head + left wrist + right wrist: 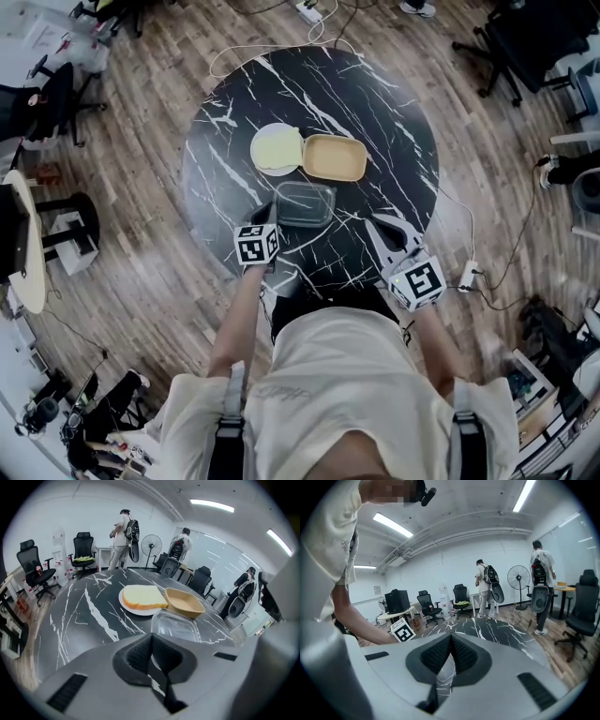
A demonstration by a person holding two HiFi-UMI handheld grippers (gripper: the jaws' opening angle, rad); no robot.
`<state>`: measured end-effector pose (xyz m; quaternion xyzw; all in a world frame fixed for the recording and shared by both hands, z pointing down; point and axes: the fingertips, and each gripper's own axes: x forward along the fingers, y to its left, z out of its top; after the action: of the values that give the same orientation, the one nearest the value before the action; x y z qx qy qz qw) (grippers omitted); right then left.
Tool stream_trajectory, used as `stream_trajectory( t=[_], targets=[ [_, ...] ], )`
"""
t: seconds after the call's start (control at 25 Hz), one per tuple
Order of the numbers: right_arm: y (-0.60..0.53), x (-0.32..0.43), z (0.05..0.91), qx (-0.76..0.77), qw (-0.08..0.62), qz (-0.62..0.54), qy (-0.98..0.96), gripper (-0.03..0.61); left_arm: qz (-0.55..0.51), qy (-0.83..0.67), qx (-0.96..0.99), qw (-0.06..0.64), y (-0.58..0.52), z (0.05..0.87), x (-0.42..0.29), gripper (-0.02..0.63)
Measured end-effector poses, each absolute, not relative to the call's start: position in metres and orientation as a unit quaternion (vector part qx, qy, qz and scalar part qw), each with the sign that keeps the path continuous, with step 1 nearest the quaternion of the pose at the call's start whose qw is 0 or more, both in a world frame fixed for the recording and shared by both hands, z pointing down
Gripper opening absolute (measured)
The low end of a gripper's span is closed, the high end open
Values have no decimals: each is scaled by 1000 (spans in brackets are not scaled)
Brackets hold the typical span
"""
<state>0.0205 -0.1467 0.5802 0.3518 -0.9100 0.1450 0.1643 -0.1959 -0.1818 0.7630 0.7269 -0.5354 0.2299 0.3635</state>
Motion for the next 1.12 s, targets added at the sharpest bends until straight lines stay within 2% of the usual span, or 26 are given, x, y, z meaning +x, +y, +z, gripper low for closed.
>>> stream_trajectory(
  t=[0.16, 0.44, 1.12],
  targets=[
    [-142, 14, 573, 349, 158, 135, -914, 6, 228, -540, 751, 304, -179, 723, -194, 17],
    [-134, -5, 547, 345, 139, 108, -922, 6, 196, -557, 769, 244, -171, 648, -208, 17],
    [-162, -7, 435, 364, 64, -5, -929, 6, 89, -594, 788, 133, -187, 475, -239, 17]
  ],
)
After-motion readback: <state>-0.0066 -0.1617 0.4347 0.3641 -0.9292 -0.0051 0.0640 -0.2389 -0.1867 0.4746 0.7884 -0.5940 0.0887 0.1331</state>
